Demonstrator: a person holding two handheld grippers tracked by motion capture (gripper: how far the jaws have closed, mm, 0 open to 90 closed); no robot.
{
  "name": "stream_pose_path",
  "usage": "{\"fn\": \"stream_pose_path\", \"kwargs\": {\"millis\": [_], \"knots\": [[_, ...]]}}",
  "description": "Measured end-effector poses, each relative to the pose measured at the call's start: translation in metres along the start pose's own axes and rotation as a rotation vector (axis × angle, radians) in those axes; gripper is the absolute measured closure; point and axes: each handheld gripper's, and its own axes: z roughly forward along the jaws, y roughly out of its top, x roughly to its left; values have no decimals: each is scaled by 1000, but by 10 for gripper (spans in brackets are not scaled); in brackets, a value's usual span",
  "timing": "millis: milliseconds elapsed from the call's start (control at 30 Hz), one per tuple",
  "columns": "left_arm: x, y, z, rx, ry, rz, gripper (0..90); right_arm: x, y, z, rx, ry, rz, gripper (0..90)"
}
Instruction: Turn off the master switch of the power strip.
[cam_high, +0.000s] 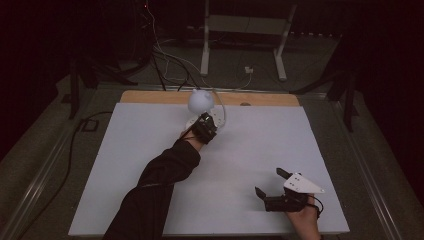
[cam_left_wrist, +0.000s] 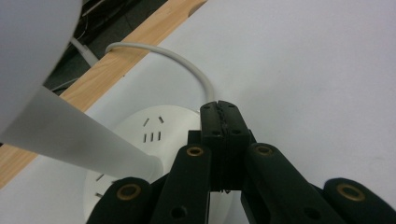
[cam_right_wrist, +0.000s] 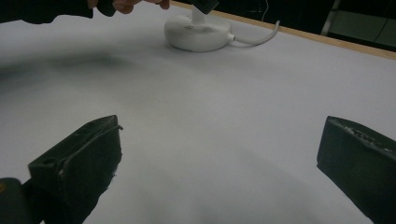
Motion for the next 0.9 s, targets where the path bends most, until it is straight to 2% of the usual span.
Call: {"fn": "stream_pose_path", "kwargs": {"millis": [100,133,167,233,333,433,500,533,567,700,800,900], "knots": [[2,0,-2,7,-18,-36,900,0,0,0,-1,-1,-1,0],[2,-1,-3,6,-24,-42,823,0,0,0,0,-1,-1,0],[2,-1,-3,9,-27,-42,784,0,0,0,0,-1,-1,0],[2,-1,-5,19,-37,-39,777,0,0,0,0,-1,1,0],[1,0,-8,23,-62,-45,668,0,0,0,0,1,4,0],[0,-1,-9,32,-100,-62,603,1,0,0,-1,0,-3,0],[-2,-2,-8,48,-119,-70,500,0,0,0,-1,-1,-1,0],[-3,-2,-8,57,-122,-68,379,0,0,0,0,0,1,0],[-3,-2,-8,65,-132,-73,379,0,0,0,0,0,1,0],[-2,-1,-10,74,-196,-84,148,1,0,0,1,0,1,0],[-1,1,-14,66,-233,-95,47,1,0,0,0,0,2,0],[-1,3,-17,64,-271,-100,15,1,0,0,0,0,2,0]]}}
